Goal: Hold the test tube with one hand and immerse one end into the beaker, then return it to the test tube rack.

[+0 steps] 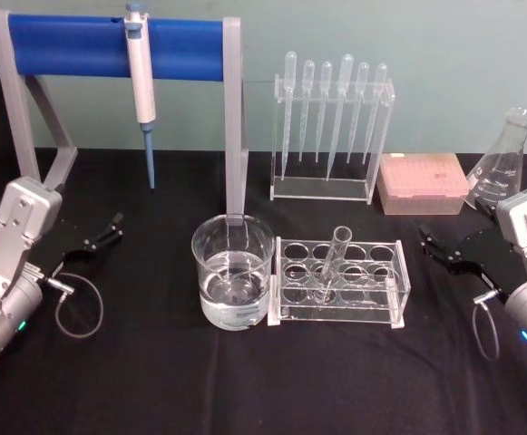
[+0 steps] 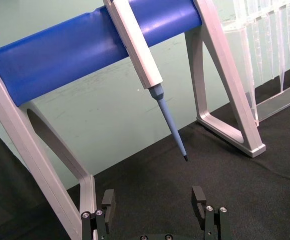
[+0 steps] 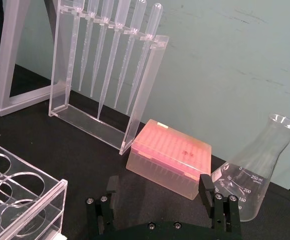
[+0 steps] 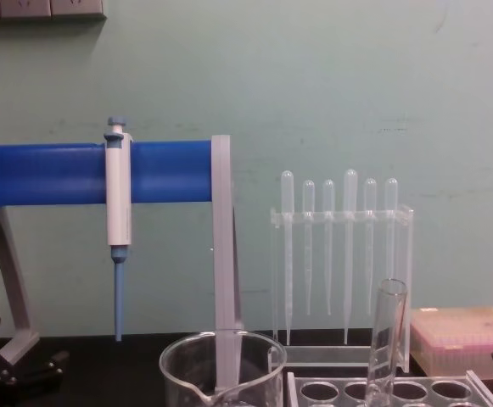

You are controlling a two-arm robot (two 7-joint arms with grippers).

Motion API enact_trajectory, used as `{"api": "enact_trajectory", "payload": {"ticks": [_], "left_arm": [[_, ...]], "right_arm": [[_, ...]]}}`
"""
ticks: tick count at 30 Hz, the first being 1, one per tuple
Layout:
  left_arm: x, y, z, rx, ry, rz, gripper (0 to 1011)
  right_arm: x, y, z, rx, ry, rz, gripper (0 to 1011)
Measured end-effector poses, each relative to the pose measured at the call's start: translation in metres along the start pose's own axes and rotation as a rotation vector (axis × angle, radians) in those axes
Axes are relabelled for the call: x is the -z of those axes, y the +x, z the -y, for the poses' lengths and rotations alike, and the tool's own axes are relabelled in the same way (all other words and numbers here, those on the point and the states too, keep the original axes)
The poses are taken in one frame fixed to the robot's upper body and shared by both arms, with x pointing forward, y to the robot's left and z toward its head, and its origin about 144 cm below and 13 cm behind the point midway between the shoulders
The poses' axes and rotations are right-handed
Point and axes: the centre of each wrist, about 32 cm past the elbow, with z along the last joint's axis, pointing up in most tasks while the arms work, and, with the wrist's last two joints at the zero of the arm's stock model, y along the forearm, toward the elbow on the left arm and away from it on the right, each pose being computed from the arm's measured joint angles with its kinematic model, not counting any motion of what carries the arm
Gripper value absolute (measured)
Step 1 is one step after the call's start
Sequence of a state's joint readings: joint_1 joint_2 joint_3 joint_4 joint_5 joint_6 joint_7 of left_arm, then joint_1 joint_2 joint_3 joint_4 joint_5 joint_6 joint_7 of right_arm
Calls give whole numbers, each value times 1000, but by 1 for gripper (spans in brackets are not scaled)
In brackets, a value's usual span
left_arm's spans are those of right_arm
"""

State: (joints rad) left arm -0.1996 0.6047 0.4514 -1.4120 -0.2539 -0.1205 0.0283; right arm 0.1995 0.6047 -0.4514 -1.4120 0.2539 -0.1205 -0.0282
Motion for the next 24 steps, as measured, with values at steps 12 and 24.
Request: {"api": "enact_trajectory", "payload": {"ticks": [12,24], "left_arm": [[0,0,0,0,0,0,1000],[0,0,0,0,0,0,1000]], "right_arm": [[0,0,0,0,0,0,1003],[0,0,0,0,0,0,1003]]}}
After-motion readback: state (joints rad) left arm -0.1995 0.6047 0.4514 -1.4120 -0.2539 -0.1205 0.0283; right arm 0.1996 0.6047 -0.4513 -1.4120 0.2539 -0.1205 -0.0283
